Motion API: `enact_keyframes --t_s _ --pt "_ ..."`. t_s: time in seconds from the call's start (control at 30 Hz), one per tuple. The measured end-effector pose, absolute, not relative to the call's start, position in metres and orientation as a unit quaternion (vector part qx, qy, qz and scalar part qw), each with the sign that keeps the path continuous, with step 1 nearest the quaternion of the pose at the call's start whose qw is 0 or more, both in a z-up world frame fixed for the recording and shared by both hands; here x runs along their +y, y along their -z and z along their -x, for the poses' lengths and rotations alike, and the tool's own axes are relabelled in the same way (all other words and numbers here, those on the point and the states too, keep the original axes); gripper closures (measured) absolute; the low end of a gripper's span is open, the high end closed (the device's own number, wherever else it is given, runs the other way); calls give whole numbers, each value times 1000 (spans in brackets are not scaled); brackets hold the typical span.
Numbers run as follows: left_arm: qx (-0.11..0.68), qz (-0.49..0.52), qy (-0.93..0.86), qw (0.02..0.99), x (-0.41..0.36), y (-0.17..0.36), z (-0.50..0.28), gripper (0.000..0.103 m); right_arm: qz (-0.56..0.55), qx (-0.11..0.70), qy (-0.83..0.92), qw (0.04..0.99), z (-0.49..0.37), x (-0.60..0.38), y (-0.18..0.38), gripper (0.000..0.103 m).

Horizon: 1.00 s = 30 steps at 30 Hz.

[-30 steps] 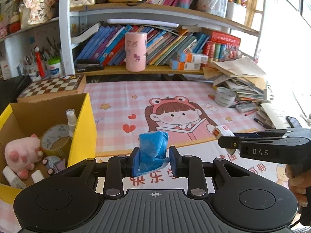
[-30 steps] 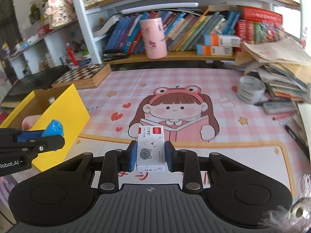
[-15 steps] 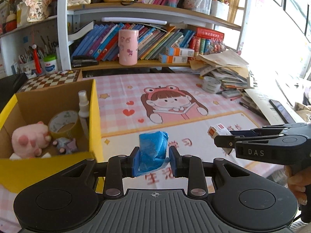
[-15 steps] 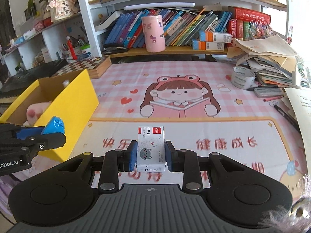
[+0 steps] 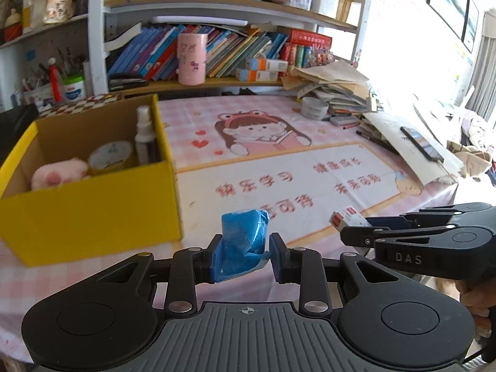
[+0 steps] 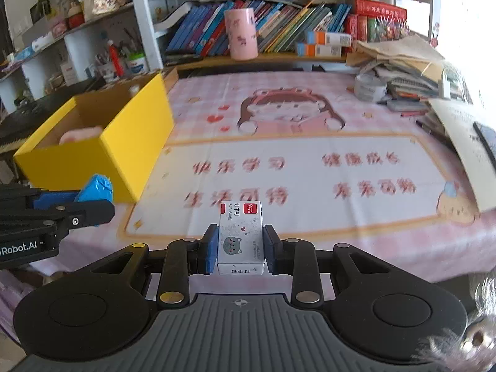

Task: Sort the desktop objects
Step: 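Lift and carry the blue clip and white box with both tools over the yellow box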

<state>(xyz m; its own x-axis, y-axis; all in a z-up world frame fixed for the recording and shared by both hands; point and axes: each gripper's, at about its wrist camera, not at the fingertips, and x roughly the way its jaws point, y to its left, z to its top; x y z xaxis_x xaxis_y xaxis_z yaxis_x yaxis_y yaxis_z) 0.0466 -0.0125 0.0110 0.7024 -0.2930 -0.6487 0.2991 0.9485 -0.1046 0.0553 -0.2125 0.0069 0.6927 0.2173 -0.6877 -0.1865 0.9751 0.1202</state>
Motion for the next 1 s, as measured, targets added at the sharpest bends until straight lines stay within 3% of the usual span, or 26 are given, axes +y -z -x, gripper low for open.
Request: enact_keyframes --t_s 1.0 --pt "356 43 92 929 72 -10 11 74 33 385 -201 900 -13 -118 -8 76"
